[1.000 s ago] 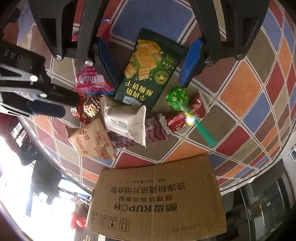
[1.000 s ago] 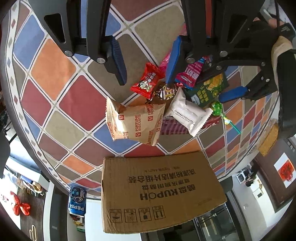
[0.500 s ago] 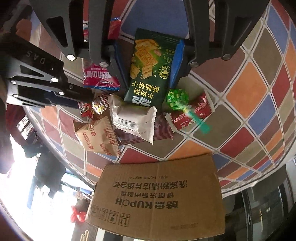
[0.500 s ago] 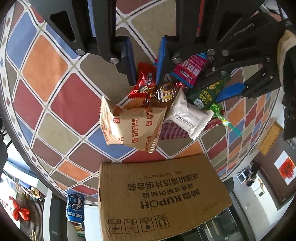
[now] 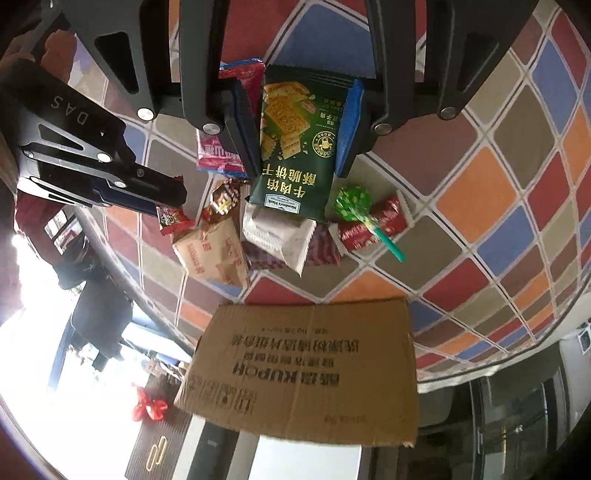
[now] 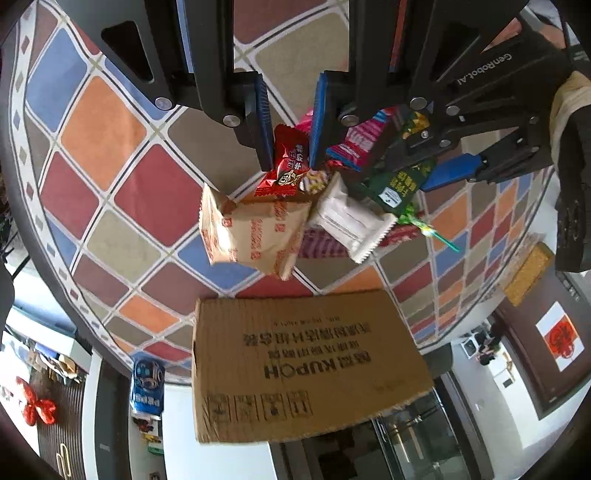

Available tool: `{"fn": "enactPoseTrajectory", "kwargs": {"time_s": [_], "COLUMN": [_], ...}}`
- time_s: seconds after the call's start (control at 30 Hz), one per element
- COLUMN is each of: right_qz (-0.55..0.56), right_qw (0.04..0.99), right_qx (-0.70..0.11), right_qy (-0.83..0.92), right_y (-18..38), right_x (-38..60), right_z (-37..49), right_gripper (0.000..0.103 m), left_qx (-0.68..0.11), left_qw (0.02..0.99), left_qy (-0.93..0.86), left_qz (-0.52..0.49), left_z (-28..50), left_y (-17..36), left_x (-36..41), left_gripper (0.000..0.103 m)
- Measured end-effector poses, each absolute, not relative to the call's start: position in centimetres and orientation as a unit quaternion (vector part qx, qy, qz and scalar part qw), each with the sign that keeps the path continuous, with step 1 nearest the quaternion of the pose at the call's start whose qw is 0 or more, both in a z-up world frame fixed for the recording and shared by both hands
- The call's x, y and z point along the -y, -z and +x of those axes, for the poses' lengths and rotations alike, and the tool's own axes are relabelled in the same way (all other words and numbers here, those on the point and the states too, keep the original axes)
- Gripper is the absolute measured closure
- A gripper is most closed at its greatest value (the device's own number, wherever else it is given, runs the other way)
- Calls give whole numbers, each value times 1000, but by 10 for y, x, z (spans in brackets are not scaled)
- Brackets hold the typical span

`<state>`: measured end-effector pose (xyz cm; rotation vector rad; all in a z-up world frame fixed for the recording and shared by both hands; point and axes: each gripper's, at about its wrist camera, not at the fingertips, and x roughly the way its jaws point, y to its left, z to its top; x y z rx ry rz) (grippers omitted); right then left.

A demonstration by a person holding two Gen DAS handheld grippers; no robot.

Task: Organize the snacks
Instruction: 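Grasp the green cracker packet with the left tool while the right tool grasps the red candy packet, then lift both snacks into the cardboard box and open both tools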

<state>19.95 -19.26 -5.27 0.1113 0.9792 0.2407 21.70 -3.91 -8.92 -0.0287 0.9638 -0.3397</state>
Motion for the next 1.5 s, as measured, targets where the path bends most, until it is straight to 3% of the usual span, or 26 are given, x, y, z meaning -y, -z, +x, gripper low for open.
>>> {"fn": "enactPoseTrajectory", "kwargs": {"time_s": [0.7,1.5], "right_qz": [56,57], "right_qw": [908,945], "right_qx": [-389,-288], "right_qy": [-144,-146], "right_y": [-11,-99], "right_x": [190,192], "right_z": [195,272], "right_gripper": [83,83], "left_qx": [-364,-274], "left_qw": [918,952], "left_qy": [156,138], "left_qz": [-29,-4], "left_z": [219,299], "left_y": [5,-85], "left_x": [32,32], "left_gripper": [63,63]}}
